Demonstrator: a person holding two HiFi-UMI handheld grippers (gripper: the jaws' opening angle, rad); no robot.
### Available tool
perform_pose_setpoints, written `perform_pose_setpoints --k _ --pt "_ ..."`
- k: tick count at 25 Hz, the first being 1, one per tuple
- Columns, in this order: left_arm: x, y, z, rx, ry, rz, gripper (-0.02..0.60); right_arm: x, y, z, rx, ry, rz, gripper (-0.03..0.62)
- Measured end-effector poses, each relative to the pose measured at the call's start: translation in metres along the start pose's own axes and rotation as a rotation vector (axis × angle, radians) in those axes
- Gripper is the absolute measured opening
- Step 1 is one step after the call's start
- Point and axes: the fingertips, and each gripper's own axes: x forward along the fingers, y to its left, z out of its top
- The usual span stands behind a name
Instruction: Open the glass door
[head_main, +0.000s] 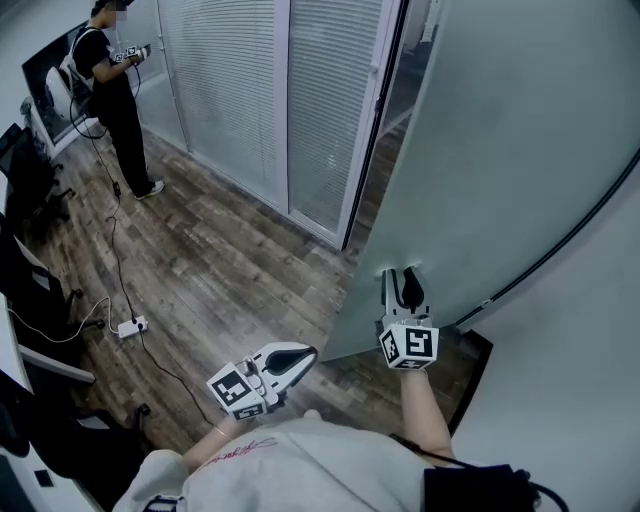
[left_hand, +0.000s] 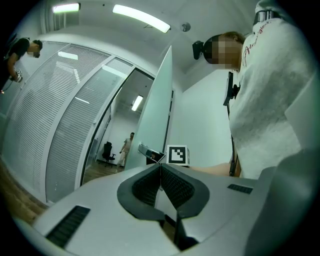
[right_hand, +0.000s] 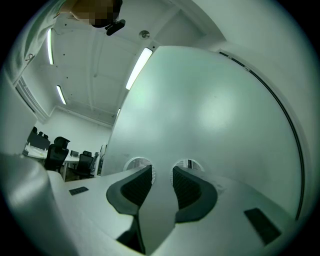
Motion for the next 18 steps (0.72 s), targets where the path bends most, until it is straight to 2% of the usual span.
perform_pose_setpoints --k 12,18 --pt "-0.045 -0.046 -0.003 -0.014 0.029 -0.061 0.018 -0.061 -0.007 0.009 -0.010 0.036 -0.042 0.134" --pt "-0.056 -0.087 -0.017 -0.002 0.037 -0.139 0.018 -0.096 -0.008 0.019 -0.004 0.033 -0.025 0.133"
